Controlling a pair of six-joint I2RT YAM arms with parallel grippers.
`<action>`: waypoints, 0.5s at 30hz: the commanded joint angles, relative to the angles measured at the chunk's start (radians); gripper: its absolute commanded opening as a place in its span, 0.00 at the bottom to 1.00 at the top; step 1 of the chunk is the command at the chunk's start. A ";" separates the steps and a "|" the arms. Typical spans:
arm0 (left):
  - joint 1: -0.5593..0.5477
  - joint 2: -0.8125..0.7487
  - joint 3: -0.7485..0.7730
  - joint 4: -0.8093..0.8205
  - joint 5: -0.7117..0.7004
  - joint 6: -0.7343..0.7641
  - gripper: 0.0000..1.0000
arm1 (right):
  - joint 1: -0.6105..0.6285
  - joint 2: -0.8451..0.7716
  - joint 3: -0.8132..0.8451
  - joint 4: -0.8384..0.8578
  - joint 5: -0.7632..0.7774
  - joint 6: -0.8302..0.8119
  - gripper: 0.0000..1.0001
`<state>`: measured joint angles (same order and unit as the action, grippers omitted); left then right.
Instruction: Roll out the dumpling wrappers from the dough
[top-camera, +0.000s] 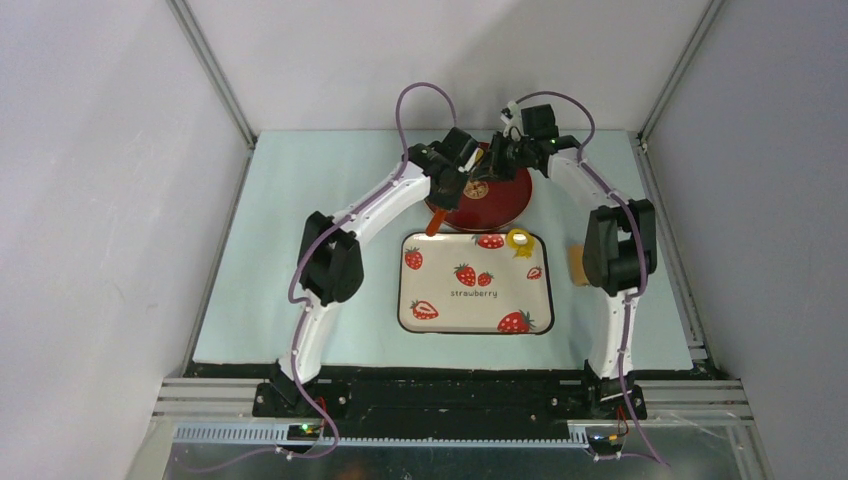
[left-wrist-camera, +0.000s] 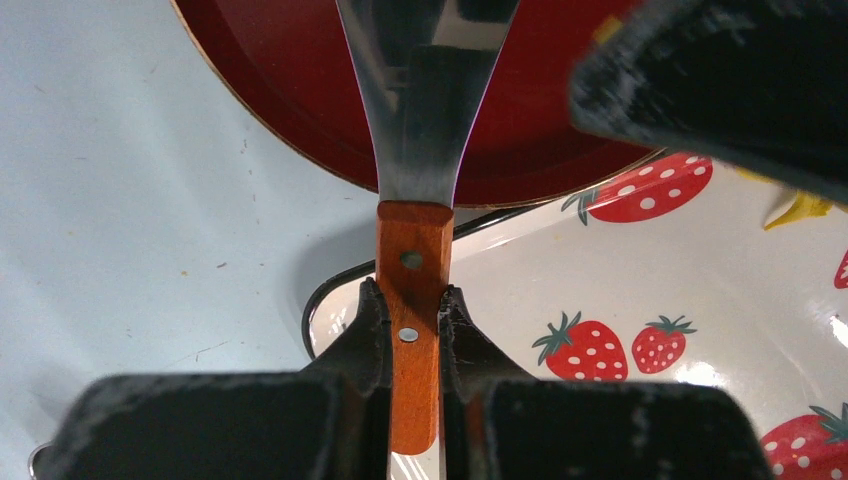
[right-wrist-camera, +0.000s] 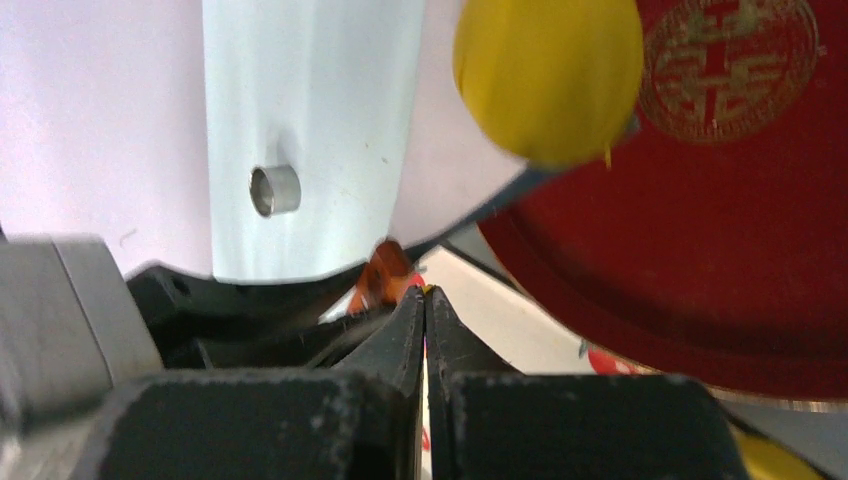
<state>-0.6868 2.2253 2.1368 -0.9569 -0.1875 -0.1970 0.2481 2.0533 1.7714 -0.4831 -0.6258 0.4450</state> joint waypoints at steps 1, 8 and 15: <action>0.009 0.006 0.049 0.009 0.046 0.031 0.00 | -0.006 0.095 0.161 0.021 -0.044 0.021 0.00; 0.016 0.012 0.060 0.010 0.069 0.036 0.00 | 0.005 0.205 0.286 -0.055 0.010 0.000 0.00; 0.021 0.038 0.101 0.010 0.083 0.017 0.00 | 0.020 0.261 0.313 -0.084 0.087 -0.033 0.00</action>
<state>-0.6750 2.2574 2.1628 -0.9722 -0.1200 -0.1825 0.2516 2.2845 2.0369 -0.5373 -0.5941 0.4431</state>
